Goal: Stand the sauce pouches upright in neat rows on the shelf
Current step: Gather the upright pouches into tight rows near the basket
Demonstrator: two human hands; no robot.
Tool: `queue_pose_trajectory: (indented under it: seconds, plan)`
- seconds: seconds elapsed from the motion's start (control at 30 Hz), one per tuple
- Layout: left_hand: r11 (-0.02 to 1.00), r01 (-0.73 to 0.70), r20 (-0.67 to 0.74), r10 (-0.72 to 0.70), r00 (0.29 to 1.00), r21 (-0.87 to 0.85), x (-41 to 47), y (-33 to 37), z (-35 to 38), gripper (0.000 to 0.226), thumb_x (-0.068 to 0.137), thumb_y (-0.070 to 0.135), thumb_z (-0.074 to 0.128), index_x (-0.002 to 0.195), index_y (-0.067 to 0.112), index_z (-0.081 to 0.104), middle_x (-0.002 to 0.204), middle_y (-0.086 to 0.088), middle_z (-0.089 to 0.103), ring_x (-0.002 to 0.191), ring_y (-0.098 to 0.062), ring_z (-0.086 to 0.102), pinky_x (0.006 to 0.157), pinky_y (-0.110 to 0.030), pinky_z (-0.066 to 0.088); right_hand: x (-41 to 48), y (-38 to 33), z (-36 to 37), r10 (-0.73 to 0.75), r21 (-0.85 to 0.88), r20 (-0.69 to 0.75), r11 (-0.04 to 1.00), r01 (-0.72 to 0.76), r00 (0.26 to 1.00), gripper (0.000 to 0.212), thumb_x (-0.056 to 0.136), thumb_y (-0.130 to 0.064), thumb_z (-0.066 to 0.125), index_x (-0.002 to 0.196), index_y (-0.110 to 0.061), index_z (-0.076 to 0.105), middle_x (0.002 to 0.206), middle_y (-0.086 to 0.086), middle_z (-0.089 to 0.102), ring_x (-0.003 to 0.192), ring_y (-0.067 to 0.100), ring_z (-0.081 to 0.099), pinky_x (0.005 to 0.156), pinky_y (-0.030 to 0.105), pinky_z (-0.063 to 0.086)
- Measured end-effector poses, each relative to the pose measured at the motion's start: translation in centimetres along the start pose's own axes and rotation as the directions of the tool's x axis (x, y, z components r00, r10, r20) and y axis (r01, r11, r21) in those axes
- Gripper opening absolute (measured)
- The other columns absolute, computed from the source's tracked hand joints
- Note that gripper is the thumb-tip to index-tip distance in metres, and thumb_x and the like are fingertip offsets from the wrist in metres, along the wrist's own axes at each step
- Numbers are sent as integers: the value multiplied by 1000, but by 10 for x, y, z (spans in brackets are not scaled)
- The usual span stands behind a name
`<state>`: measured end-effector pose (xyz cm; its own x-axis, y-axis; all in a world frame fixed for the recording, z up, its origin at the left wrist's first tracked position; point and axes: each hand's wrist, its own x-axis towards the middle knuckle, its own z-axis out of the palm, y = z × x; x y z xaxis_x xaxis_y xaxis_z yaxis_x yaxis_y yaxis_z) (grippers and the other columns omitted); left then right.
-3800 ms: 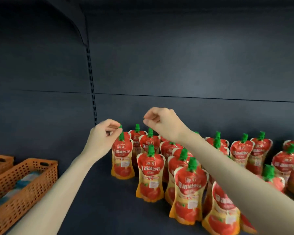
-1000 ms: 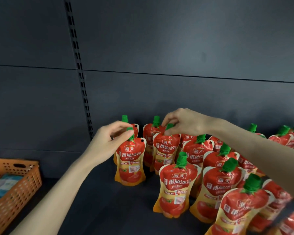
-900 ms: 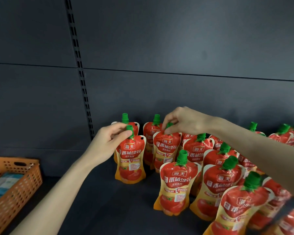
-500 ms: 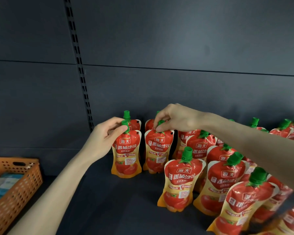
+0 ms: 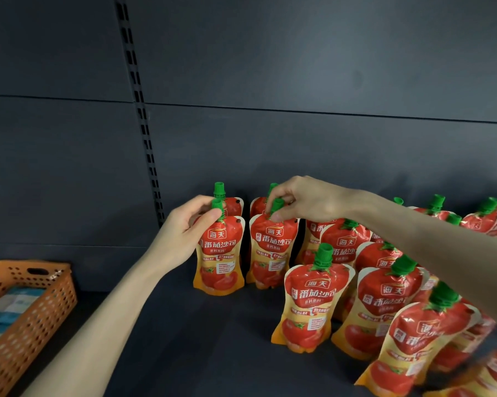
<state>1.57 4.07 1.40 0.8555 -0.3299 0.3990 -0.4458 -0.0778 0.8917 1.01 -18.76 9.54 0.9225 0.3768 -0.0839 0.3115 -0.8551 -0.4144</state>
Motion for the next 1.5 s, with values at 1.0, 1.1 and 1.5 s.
queue_pose_trajectory:
  seconds: [1.0, 1.1, 1.5]
  plan:
    - [999, 1, 3, -1, 1000, 48, 2, -1, 0, 17, 93, 15, 48, 103, 22, 59, 100, 4, 66, 94, -2, 64, 71, -16, 52, -4, -2, -2, 3, 16, 38, 1000, -3, 999, 23, 89, -25, 61, 111, -18, 64, 94, -13, 64, 92, 6, 62, 84, 19, 50]
    - [999, 6, 8, -6, 1000, 50, 2, 0, -1, 17, 93, 15, 48, 103, 21, 59, 100, 4, 66, 93, -2, 64, 70, -15, 52, -4, -2, -1, 12, 16, 29, 1000, -12, 1000, 22, 89, -26, 62, 110, -19, 64, 104, -3, 68, 96, 11, 65, 88, 25, 52]
    - [932, -116, -192, 190, 963, 343, -4, 18, -1, 30, 86, 40, 55, 115, 30, 56, 118, 15, 55, 118, 0, 46, 94, -11, 35, -43, -3, -11, 21, 39, -163, 999, -14, 986, 31, 87, -30, 64, 116, -20, 60, 114, -2, 66, 100, 10, 63, 96, 30, 48]
